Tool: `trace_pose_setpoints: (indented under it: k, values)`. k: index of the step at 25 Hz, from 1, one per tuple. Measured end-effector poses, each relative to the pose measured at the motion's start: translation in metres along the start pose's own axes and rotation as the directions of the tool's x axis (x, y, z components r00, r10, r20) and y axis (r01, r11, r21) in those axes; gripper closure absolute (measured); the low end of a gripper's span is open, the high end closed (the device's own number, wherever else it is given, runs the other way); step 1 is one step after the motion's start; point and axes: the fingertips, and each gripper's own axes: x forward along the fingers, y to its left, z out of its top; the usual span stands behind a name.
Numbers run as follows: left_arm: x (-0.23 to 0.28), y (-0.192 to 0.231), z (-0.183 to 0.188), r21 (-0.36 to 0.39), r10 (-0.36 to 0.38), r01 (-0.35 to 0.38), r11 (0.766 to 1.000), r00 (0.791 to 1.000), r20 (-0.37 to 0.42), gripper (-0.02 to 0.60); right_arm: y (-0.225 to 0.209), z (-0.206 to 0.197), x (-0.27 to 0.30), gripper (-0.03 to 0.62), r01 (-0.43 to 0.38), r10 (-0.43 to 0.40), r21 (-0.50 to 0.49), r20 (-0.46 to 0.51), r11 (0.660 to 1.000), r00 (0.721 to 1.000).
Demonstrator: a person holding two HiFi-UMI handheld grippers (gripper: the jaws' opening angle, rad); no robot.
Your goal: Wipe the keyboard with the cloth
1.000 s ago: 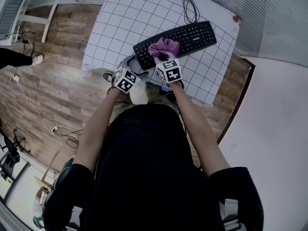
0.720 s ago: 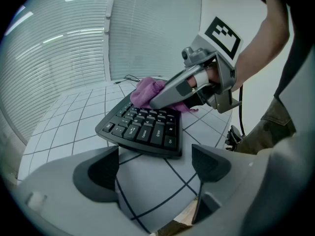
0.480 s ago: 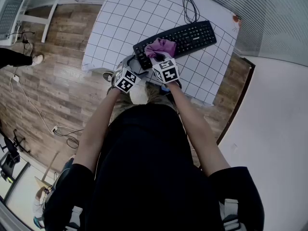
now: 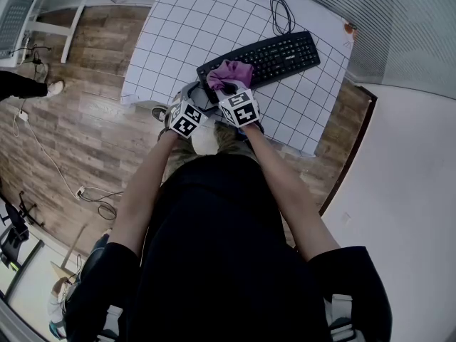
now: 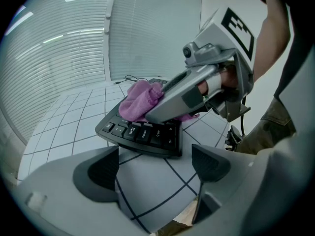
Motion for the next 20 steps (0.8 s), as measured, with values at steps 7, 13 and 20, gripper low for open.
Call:
trace_pose_setpoints:
  k: [7, 13, 20]
  values:
    - [0.000, 0.001, 0.000, 0.001, -0.001, 0.001, 1.000, 1.000, 0.000, 0.138, 0.016, 0.000, 0.006, 0.551, -0.040, 0.040, -0.014, -0.014, 0.999, 0.999]
    - [0.001, 0.001, -0.001, 0.002, 0.001, -0.001, 1.000, 1.000, 0.003, 0.138, 0.025, 0.000, 0.010, 0.553, -0.091, 0.091, 0.002, -0.028, 0.996, 0.996]
    - [0.001, 0.001, -0.001, 0.005, 0.002, -0.002, 1.000, 1.000, 0.007, 0.137, 0.024, 0.002, 0.011, 0.551, -0.138, 0.139, 0.080, -0.012, 0.987, 0.990]
